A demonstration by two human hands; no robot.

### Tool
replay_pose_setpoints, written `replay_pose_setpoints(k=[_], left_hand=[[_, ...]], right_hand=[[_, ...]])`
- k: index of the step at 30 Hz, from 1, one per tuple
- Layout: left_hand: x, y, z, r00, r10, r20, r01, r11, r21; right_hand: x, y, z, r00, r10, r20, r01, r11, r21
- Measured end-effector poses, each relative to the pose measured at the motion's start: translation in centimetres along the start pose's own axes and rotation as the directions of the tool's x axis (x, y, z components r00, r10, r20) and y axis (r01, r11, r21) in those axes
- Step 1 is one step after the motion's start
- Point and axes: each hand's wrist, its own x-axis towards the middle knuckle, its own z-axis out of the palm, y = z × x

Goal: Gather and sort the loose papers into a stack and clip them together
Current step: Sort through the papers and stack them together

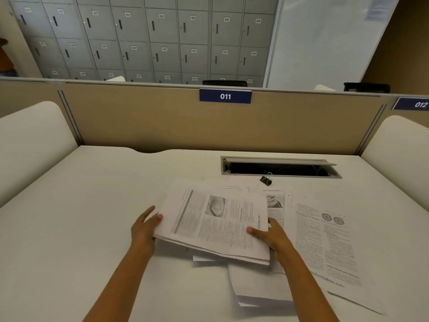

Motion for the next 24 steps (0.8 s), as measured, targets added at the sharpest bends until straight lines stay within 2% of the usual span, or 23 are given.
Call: replay_pose_setpoints(k=[2,4,7,10,15,20,24], left_hand=[[0.1,-1.1,-0.6,1.000,-0.007,0.022,0.002,0.979,0.204],[-0.4,-1.9,-0.5,0.998,0.060,0.022,-0.064,0.904,0.424],[-1.1,-2.4,-0.1,0.985,0.161,0.057,-0.163,0.788,0.594],[-1.2,-2.5,0.2,0.976,0.199,0.087,-0.202,0.687,0.698],[-1.0,-1.9,0.6,0.977,0.198,0.085,-0.195,0.644,0.739],[-0.1,-1.0,0.4,0.999,0.027,0.031,-0.041,0.739,0.673],[-0.2,-0.2,0.3,0.987,-0.089,0.132,-0.004,0.817,0.576]], right_hand=[[0.1,0.9,0.4,0.988,0.049,-0.147,-0.056,0.997,-0.050],[-0.2,1.2,1.0,0.978,0.028,-0.207,-0.045,0.996,-0.081],[-0.4,1.2,1.6,0.973,-0.022,-0.228,-0.007,0.992,-0.124],[-0.4,1.2,1.6,0.980,-0.034,-0.198,-0.002,0.984,-0.179],[-0.3,1.2,1.1,0.993,-0.033,-0.113,0.009,0.978,-0.207],[-0.2,0.9,0.7,0.992,-0.016,-0.124,-0.002,0.990,-0.140],[-0.1,0.2,0.0,0.986,-0.046,-0.160,0.021,0.988,-0.151]])
